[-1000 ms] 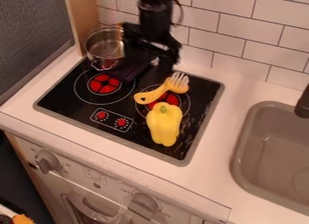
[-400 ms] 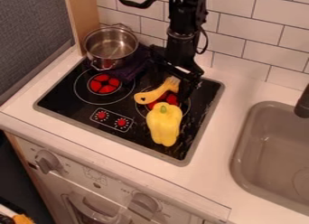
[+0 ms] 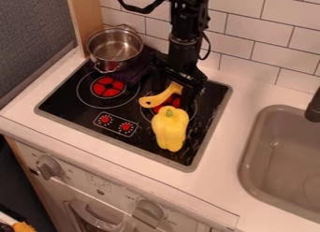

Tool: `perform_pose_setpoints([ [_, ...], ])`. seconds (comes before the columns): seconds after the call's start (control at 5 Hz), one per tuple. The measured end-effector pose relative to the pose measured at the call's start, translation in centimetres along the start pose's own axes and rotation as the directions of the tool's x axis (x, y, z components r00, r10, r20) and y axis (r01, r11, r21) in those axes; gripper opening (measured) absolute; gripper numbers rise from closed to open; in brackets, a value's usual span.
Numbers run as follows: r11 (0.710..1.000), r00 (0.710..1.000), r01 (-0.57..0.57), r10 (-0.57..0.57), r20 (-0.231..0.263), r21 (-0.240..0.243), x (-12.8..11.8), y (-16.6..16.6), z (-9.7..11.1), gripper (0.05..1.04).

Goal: Pick up the yellow brush and place it at the lower left of the left burner

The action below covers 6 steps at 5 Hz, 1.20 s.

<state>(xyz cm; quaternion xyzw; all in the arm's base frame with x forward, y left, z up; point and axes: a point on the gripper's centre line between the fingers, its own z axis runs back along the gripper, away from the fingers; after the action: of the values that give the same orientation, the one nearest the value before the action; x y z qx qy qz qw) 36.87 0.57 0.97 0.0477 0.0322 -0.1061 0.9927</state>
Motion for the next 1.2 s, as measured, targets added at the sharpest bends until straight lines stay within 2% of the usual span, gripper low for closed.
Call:
perform_pose_setpoints([
  [0.4, 1.0, 1.0, 0.008, -0.008, -0.03, -0.018, -1.2, -0.2, -0.3, 0.394],
  [0.6, 0.998, 0.999, 0.025, -0.027, -0.034, -0.051, -2.4, -0.9, 0.5, 0.328],
  [0.8, 0.997, 0.999, 0.017, -0.014, 0.042, -0.071, -2.8, -0.7, 3.4, 0.327],
  [1.0, 0.996, 0.993, -0.063, 0.069, 0.1, -0.06, -5.3, 2.1, 6.4, 0.327],
  [1.2, 0.986, 0.983, -0.155, 0.16, 0.094, -0.055, -9.1, 5.6, 5.9, 0.327],
])
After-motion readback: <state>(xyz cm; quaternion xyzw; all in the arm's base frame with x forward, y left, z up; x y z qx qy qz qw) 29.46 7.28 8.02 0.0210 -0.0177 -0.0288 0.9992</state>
